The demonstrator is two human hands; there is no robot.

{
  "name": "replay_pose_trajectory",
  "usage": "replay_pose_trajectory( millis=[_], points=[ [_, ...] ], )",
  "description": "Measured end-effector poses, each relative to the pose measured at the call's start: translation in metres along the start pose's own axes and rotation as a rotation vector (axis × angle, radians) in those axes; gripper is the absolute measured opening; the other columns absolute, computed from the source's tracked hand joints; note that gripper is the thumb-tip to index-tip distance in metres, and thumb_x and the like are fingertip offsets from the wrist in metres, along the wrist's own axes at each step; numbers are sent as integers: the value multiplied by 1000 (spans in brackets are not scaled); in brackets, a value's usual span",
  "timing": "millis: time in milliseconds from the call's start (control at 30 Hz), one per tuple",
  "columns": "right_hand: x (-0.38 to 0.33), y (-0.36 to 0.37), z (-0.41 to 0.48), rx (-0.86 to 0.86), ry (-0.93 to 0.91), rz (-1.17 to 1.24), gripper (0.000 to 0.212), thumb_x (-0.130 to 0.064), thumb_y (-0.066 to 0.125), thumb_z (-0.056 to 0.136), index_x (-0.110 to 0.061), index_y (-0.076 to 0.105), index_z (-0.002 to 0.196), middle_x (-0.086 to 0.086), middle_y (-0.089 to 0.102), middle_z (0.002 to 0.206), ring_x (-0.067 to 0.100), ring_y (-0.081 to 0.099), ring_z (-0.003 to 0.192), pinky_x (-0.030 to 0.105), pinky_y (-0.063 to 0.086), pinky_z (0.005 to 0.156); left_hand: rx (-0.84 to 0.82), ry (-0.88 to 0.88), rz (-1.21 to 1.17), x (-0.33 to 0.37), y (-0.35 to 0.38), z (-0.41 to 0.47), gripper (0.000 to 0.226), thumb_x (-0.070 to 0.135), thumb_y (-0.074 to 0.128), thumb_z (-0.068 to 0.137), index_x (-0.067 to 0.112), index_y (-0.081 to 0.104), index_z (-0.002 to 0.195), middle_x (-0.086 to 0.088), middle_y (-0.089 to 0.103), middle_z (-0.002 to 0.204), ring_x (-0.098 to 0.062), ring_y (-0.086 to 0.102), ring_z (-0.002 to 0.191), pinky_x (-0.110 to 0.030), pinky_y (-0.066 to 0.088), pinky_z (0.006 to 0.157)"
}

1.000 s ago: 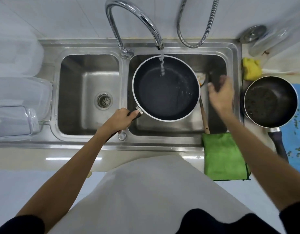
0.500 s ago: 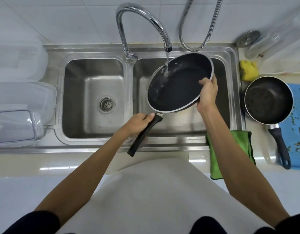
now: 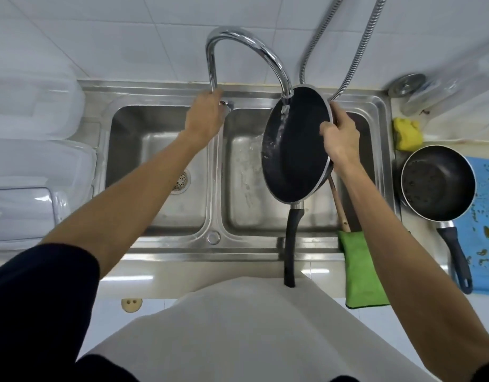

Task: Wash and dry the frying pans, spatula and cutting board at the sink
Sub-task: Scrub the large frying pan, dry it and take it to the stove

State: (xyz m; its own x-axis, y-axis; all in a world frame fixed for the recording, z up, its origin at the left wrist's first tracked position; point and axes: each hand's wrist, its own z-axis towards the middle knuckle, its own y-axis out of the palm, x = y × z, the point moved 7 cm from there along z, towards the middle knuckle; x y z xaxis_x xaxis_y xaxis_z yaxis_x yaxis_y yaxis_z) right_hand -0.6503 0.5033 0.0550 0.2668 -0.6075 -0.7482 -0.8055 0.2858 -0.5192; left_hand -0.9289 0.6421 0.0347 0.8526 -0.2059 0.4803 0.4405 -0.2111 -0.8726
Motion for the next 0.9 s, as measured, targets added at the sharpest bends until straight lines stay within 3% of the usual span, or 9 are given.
replay_pose_trajectory(
  millis=[133,267,467,567,700,767,833,900],
  points=[
    [-9,5,6,-27,-28,-151,67,-29,45,82,-46,43,147,-1,60,140,25,59,121,46,46,109,-16,118,43,7,2,7,25,10,52,96,0,73,105,-23,69,105,-40,64,97,-41,47,81],
    [-8,7,12,-55,-18,-225,64,-24,46,90,-40,40,151,3,57,143,30,56,126,46,43,113,9,107,61,14,-3,18,20,7,53,94,-4,70,91,-24,70,92,-40,65,85,-34,41,70],
    [5,2,16,-56,20,-243,67,-31,44,82,-42,42,148,7,61,136,33,56,123,49,44,110,22,29,35,18,-6,31,18,4,52,93,1,69,100,-18,71,90,-35,68,80,-37,51,66],
    [11,-4,16,-38,36,-214,65,-30,45,83,-43,43,147,4,61,136,31,56,123,49,44,110,69,-66,-31,14,-6,27,21,11,52,95,1,67,106,-14,71,93,-33,66,81,-33,44,66],
    [16,-12,13,0,38,-143,63,-31,46,77,-46,49,138,0,66,126,30,59,118,51,46,106,252,-272,-260,9,1,-14,27,29,61,93,8,63,109,-7,71,97,-24,64,88,-36,47,81],
    [22,-18,12,20,54,-96,60,-32,48,74,-47,53,132,-3,68,121,29,59,116,51,47,105,140,-308,-347,13,36,-53,26,33,62,94,9,64,102,-8,70,93,-24,64,84,-37,50,80],
    [28,-24,8,40,79,-30,56,-32,50,71,-47,57,125,-6,69,116,26,61,113,49,49,102,-215,-298,-467,30,91,-105,18,36,64,94,18,64,93,-2,69,87,-24,67,80,-38,55,76],
    [35,-31,3,58,100,25,52,-32,52,69,-45,60,119,-7,70,111,23,63,107,47,52,98,-493,-231,-462,50,127,-159,25,43,61,96,20,65,104,5,65,92,-18,67,86,-27,51,73]
  ],
)
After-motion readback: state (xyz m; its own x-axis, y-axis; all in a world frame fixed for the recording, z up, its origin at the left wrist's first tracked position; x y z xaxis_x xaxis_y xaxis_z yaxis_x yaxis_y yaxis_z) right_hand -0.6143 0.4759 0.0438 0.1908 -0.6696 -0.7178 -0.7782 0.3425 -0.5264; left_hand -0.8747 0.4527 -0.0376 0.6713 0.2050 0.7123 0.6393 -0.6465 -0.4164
